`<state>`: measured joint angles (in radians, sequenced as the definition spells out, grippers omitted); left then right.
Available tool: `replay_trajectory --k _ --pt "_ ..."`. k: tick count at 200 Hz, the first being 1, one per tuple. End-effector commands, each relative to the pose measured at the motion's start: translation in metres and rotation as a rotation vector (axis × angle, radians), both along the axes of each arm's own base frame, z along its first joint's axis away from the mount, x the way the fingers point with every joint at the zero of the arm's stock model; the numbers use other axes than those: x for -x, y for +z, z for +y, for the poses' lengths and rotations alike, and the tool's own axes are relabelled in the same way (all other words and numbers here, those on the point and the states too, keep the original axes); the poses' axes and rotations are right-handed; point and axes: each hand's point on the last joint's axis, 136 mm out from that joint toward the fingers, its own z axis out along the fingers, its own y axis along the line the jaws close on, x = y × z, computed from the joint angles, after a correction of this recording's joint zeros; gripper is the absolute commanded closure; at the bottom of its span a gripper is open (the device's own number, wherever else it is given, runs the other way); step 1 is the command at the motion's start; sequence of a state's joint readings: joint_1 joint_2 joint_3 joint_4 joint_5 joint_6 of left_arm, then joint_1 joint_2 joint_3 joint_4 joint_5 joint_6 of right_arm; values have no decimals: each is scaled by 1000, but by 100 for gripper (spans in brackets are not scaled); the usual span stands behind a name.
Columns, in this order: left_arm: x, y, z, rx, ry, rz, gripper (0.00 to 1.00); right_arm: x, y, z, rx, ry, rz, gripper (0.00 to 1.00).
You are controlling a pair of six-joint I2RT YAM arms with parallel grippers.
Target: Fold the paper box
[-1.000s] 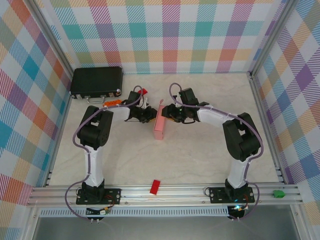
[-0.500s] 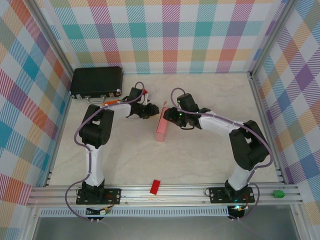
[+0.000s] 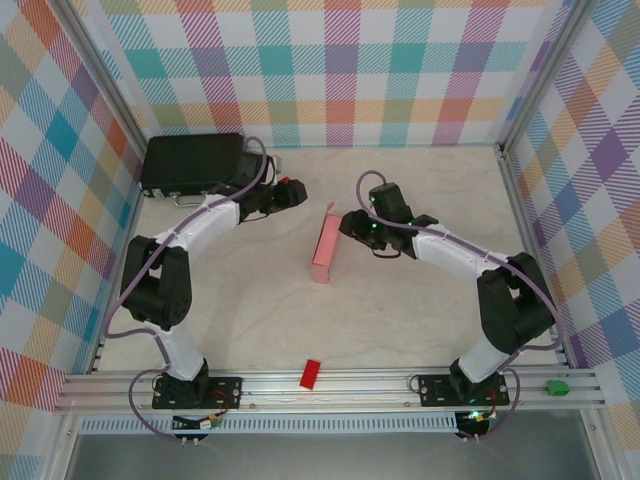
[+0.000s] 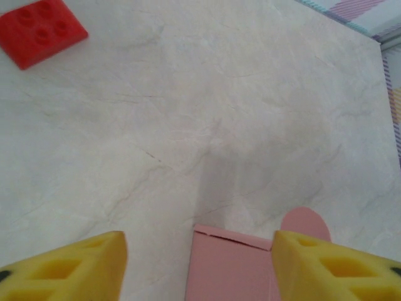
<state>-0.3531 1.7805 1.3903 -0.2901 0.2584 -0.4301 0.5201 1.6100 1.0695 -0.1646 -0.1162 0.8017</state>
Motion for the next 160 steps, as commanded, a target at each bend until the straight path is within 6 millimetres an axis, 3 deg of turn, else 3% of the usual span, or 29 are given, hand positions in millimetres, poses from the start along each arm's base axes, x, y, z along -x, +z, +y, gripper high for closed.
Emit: replay_trajectory --k 1,40,74,160 --pt "26 -1 -3 -82 -21 46 32 6 0 -12 22 17 0 50" --pt "56 -8 -34 -191 -98 79 26 10 -12 -43 25 -38 33 50" --pt "68 -16 -50 -266 -129 69 24 18 -17 -67 17 -84 42 50" --pt "77 -44 -77 -419 -268 117 22 30 -24 -82 29 -108 59 50"
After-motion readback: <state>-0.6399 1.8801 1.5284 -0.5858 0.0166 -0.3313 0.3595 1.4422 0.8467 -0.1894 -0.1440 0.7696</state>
